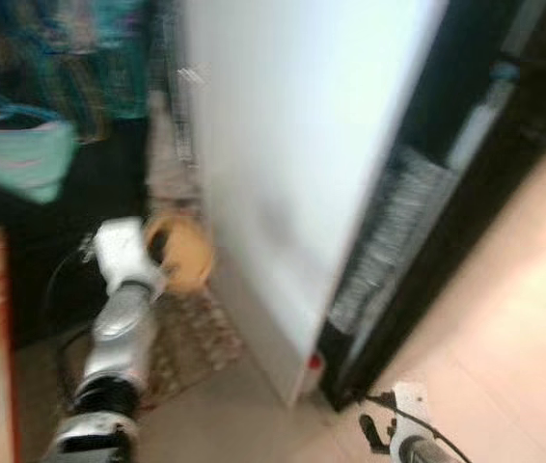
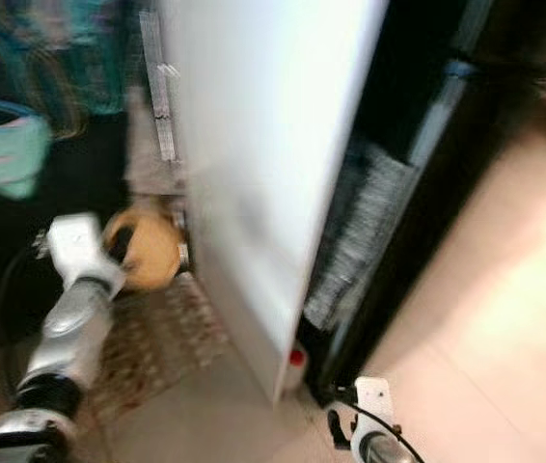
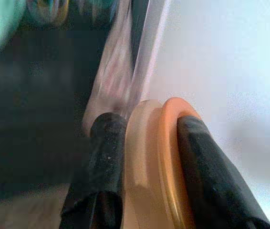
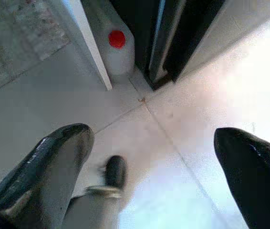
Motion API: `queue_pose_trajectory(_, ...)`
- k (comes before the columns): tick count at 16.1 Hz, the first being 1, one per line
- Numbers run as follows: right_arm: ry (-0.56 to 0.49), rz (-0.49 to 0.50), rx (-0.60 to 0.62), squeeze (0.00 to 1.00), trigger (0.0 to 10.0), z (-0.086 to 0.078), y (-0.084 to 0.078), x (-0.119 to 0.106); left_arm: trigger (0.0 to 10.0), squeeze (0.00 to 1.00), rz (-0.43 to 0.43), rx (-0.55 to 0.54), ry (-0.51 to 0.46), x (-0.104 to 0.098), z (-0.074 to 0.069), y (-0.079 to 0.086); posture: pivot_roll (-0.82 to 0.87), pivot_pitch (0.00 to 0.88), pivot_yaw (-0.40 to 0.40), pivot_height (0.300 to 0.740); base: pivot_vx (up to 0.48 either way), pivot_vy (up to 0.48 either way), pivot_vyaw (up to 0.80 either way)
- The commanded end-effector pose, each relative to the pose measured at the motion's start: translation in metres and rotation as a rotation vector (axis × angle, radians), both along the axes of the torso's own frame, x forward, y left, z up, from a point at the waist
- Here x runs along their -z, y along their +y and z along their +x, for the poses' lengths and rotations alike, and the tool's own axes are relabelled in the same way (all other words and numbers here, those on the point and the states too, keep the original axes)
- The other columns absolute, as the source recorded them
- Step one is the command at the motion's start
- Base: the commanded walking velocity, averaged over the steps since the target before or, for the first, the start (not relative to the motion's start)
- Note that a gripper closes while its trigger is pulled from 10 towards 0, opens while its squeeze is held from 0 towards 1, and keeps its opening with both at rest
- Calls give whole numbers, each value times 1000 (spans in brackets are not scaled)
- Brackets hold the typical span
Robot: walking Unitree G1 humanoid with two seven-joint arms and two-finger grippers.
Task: Restocking fridge
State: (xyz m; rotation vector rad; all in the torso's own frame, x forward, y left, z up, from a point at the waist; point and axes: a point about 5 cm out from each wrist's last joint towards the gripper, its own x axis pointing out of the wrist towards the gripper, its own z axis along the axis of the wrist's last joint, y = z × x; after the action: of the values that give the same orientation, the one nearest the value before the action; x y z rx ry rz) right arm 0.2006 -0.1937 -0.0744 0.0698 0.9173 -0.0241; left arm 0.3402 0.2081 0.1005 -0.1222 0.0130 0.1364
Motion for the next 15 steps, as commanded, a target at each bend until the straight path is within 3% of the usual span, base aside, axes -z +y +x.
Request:
queue_pose_trajectory(1,6,-8,-5,0,10000,-1,-1,0,10000,0,5,17,81,17,-2,-4,8,0,-20,740,0,0,-738)
queue_pose_trajectory(2,6,-8,-4,0,10000,-1,-1,0,10000,0,14,1,198,42,-13,4,4,0,-17,740,0,0,-738)
queue_pose_trajectory(4,5,-8,-1,0,10000,-1,-1,1,10000,0,62,-39,338,67,-28,14,3,0,-16,740,0,0,-738)
queue_pose_trajectory(5,6,-8,-1,0,10000,-1,-1,1,10000,0,101,-41,463,90,-44,18,7,0,-18,740,0,0,-738)
queue_pose_trajectory(7,7,-7,-8,0,10000,-1,-1,0,10000,0,156,-13,578,109,-61,17,14,0,-23,740,0,0,-738)
queue_pose_trajectory(9,4,-6,-4,0,10000,0,-1,0,10000,0,107,-31,683,130,-82,18,4,0,-24,740,0,0,-728)
queue_pose_trajectory(15,7,-12,-6,0,10000,0,-2,0,10000,0,21,-35,711,141,-96,16,8,0,-29,740,0,0,-728)
